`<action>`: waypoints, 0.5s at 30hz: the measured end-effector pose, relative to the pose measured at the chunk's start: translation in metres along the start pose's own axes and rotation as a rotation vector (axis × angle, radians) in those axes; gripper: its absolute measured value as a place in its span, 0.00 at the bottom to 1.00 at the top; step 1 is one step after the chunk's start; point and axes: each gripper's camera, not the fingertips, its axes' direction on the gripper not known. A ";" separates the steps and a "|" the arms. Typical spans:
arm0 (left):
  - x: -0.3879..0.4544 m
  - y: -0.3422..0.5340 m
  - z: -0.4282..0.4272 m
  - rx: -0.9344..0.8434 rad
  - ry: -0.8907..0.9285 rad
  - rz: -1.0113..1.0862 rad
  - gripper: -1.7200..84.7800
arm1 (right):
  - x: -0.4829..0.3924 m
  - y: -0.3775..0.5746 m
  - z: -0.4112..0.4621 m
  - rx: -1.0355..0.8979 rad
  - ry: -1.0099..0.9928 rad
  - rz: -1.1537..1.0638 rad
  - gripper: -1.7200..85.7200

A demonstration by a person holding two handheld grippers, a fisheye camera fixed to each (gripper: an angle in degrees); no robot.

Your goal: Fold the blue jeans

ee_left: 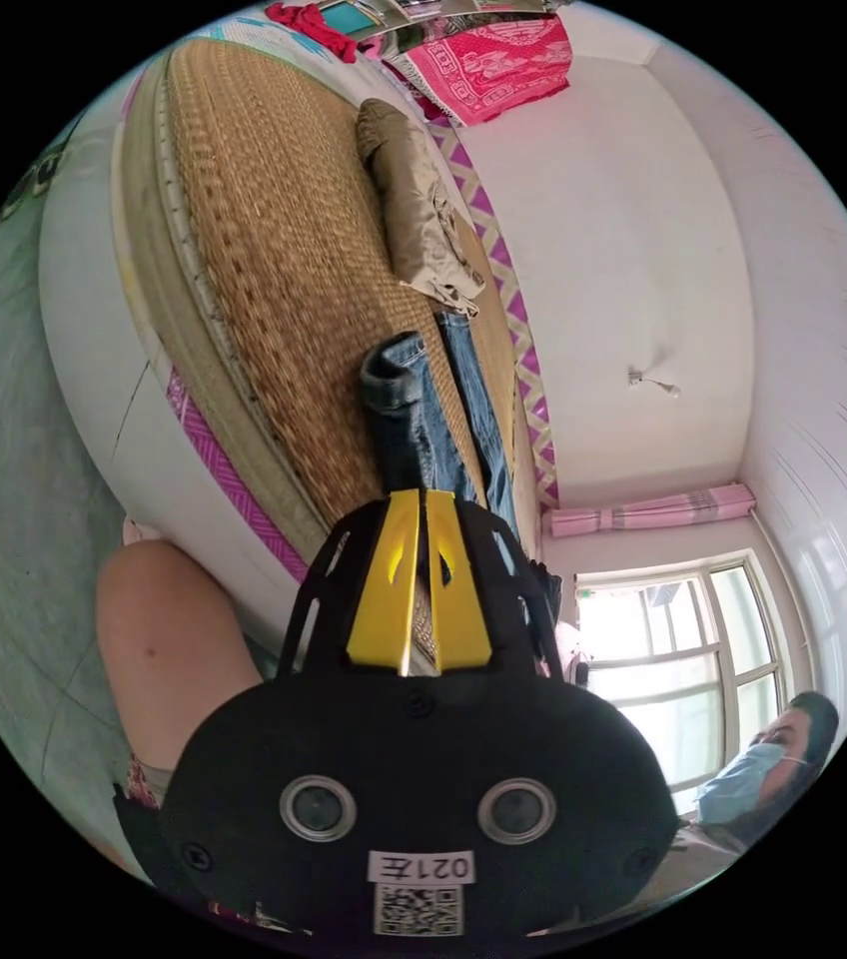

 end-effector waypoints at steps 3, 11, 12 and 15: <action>0.014 -0.002 -0.007 -0.007 0.015 0.055 0.01 | -0.003 -0.007 -0.007 -0.019 -0.056 -0.007 0.02; 0.108 -0.038 0.009 -0.058 0.000 0.252 0.01 | -0.056 -0.059 0.002 -0.069 -0.147 -0.067 0.02; 0.131 -0.050 0.019 -0.069 -0.020 0.296 0.01 | -0.063 -0.067 0.005 -0.072 -0.148 -0.076 0.02; 0.187 -0.091 0.059 -0.090 -0.092 0.395 0.01 | -0.093 -0.109 0.032 -0.095 -0.147 -0.120 0.02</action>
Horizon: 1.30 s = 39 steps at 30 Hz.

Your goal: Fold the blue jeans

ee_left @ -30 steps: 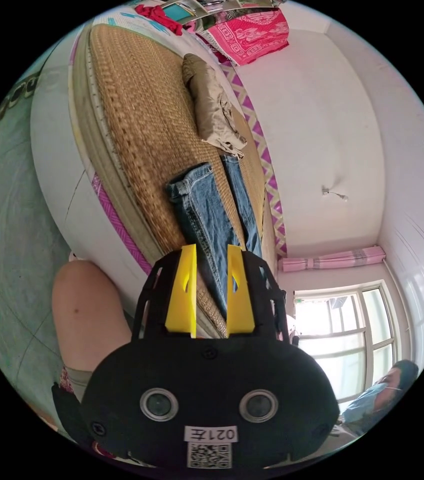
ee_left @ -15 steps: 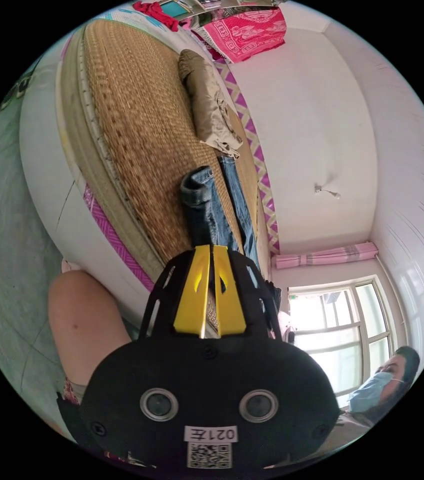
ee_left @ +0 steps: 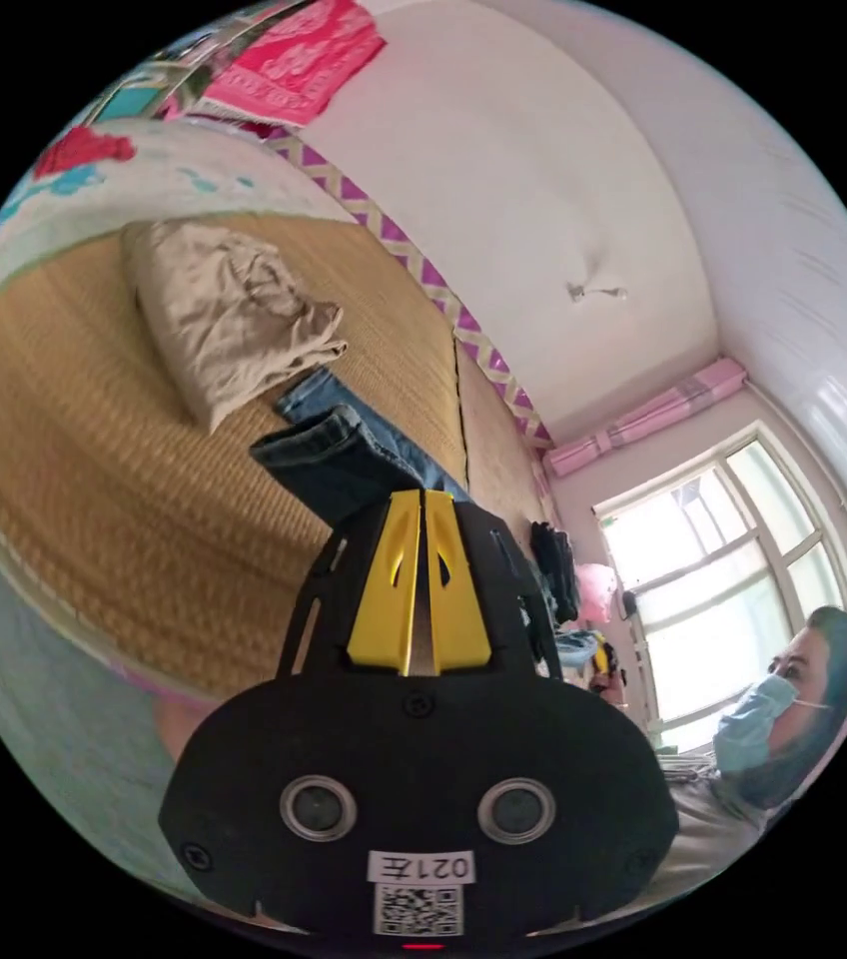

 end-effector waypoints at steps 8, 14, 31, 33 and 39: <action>0.000 -0.163 0.187 -0.161 -0.221 -0.005 0.01 | 0.033 -0.155 0.140 -0.070 0.088 0.041 0.02; -0.047 -0.214 0.314 -0.287 -0.342 -0.166 0.01 | 0.077 -0.211 0.217 -0.103 0.212 0.133 0.03; -0.024 -0.146 0.250 -0.221 -0.017 0.193 0.01 | -0.068 -0.210 0.245 -0.288 0.050 -0.324 0.03; 0.014 -0.132 0.282 -0.313 0.014 0.333 0.01 | -0.108 -0.195 0.296 -0.398 0.181 -0.519 0.02; 0.138 -0.077 0.395 -0.470 -0.046 0.898 0.01 | -0.178 -0.124 0.483 -0.776 0.586 -1.063 0.01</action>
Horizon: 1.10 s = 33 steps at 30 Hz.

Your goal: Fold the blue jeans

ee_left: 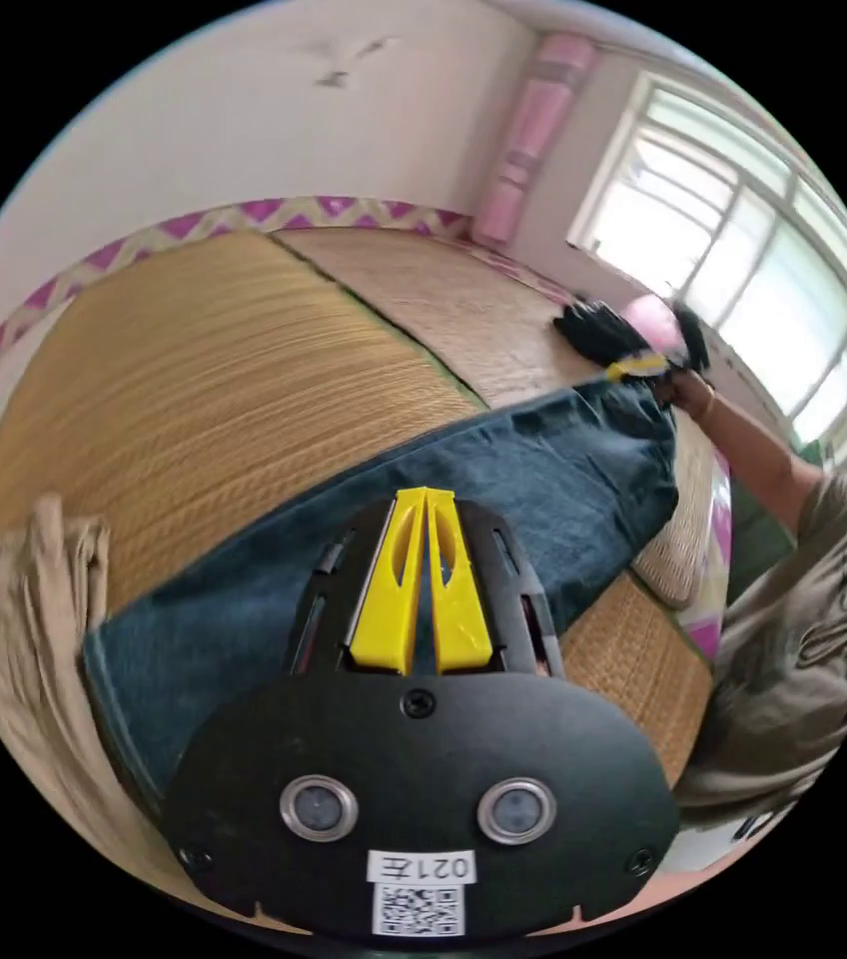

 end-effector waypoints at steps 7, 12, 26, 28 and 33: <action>-0.026 -0.038 0.063 -0.100 0.042 -0.166 0.01 | 0.023 -0.061 0.065 -0.195 0.245 0.160 0.01; -0.046 0.018 0.001 0.021 -0.036 -0.288 0.01 | 0.021 -0.043 0.021 -0.077 0.228 0.179 0.01; -0.009 0.214 -0.162 0.079 -0.135 -0.421 0.03 | -0.180 0.047 0.023 -0.119 -0.140 -0.130 0.01; -0.032 0.264 -0.195 0.186 -0.080 -0.622 0.08 | -0.176 0.057 0.019 -0.099 -0.135 -0.126 0.01; -0.068 0.332 -0.217 0.360 0.106 -0.910 0.16 | -0.174 0.080 0.010 -0.024 -0.057 -0.051 0.01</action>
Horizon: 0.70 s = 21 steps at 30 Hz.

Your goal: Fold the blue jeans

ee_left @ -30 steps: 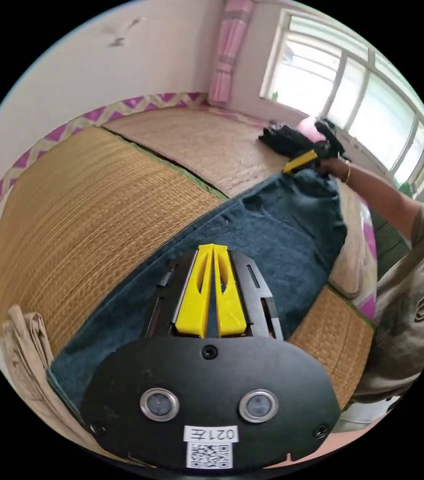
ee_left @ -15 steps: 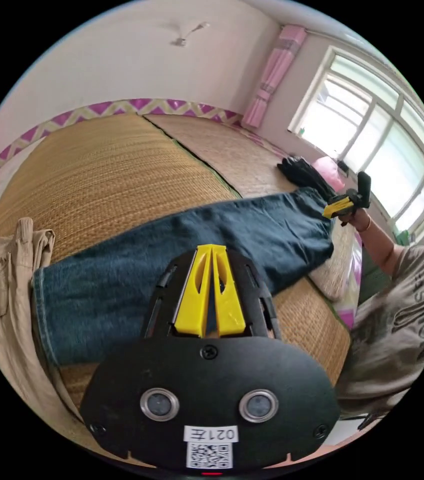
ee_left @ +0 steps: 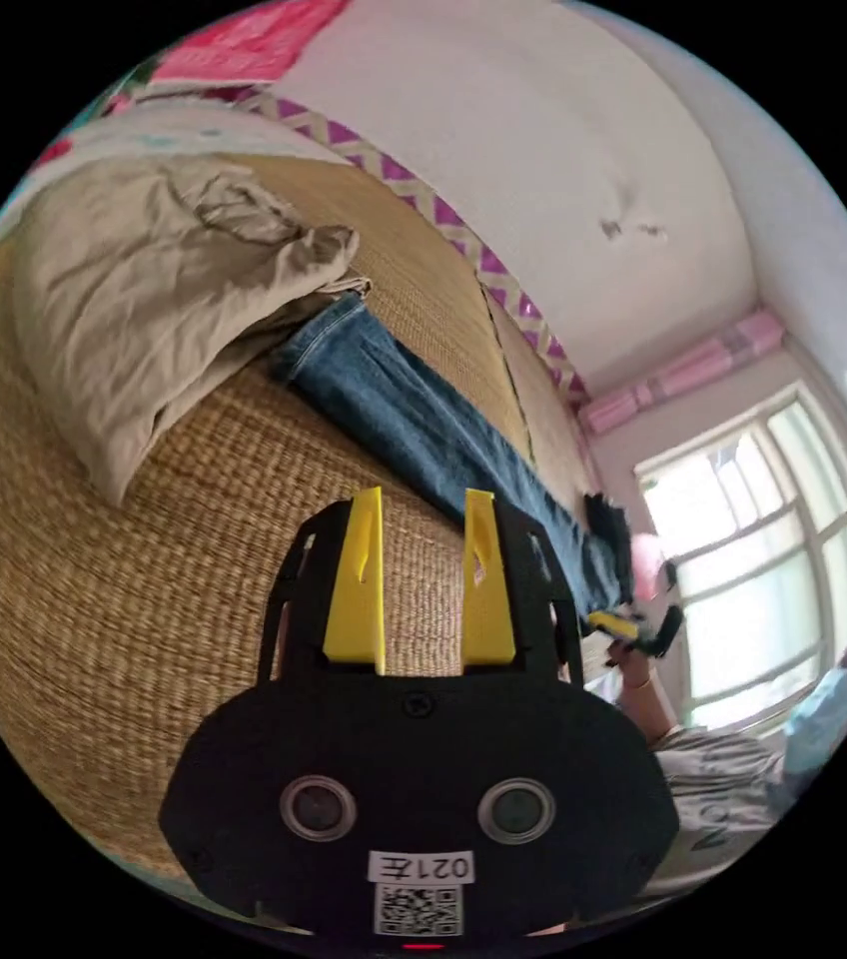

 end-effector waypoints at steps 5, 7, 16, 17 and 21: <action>-0.038 -0.013 0.000 0.113 0.035 -0.228 0.17 | 0.022 0.047 -0.036 0.170 -0.096 0.158 0.01; -0.036 -0.023 -0.004 0.153 -0.004 -0.262 0.17 | 0.030 0.069 -0.048 0.210 -0.131 0.203 0.01; -0.042 -0.041 -0.016 0.309 0.024 -0.372 0.03 | 0.073 0.213 -0.102 0.402 -0.210 0.458 0.01; -0.043 -0.040 -0.019 0.332 0.055 -0.374 0.02 | 0.079 0.232 -0.106 0.429 -0.221 0.492 0.01; 0.023 -0.041 -0.043 0.407 0.072 -0.237 0.01 | 0.092 0.284 -0.115 0.485 -0.214 0.567 0.01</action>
